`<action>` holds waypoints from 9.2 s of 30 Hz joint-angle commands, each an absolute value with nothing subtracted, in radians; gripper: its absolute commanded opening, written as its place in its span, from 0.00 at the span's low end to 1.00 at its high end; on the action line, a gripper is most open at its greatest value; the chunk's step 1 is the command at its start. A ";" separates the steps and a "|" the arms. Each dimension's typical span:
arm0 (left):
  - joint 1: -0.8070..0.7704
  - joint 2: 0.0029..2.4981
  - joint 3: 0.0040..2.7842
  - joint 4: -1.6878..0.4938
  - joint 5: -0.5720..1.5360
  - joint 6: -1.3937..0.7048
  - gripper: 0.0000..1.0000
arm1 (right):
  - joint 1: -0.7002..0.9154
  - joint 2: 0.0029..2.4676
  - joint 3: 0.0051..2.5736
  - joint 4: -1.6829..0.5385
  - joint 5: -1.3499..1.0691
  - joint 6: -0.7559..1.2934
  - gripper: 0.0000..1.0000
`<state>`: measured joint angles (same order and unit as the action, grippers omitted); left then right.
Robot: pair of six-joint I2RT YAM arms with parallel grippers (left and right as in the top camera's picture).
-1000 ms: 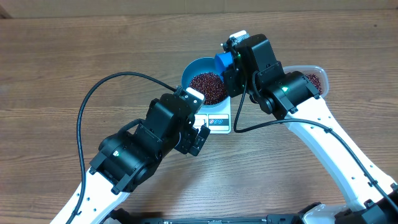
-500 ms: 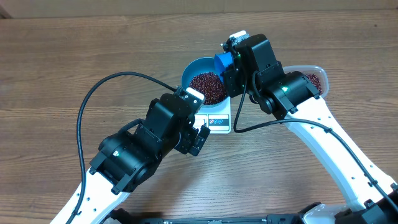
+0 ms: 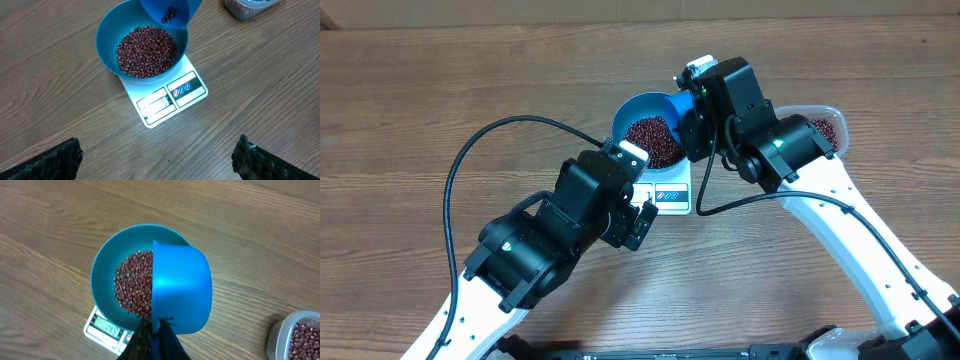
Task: Scoop item into bowl and weigh 150g on scale
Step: 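Tip the scoop further to drop a few beans into the bowl, then hold the blue scoop tipped over the teal bowl while scale settles, then carry the blue scoop right to the clear bean tub, then lower the scoop into the tub and release it with the right gripper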
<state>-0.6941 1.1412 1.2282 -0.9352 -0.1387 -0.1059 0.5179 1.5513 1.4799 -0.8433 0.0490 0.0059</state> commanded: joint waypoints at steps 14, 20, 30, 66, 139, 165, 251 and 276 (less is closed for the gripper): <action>-0.693 1.145 1.217 -0.935 -0.126 -0.120 1.00 | 0.515 1.551 1.497 -0.831 0.043 -0.028 0.04; -0.693 1.145 1.217 -0.935 -0.126 -0.120 1.00 | 0.517 1.551 1.497 -0.840 0.041 -0.041 0.04; -0.693 1.145 1.217 -0.935 -0.126 -0.120 1.00 | 0.516 1.551 1.497 -0.831 0.014 -0.035 0.04; -0.693 1.145 1.217 -0.935 -0.126 -0.120 1.00 | 0.511 1.551 1.497 -0.821 0.041 -0.044 0.04; -0.693 1.145 1.217 -0.938 -0.126 -0.120 1.00 | 0.511 1.551 1.497 -0.835 0.021 0.019 0.04; -0.693 1.145 1.217 -0.938 -0.126 -0.120 1.00 | 0.197 1.547 1.501 -0.765 -0.050 0.418 0.04; -0.693 1.145 1.217 -0.937 -0.126 -0.120 1.00 | 0.044 1.711 1.382 -0.851 0.312 1.164 0.08; -0.693 1.145 1.217 -0.938 -0.126 -0.120 0.99 | 0.044 1.729 1.396 -0.892 0.261 1.059 1.00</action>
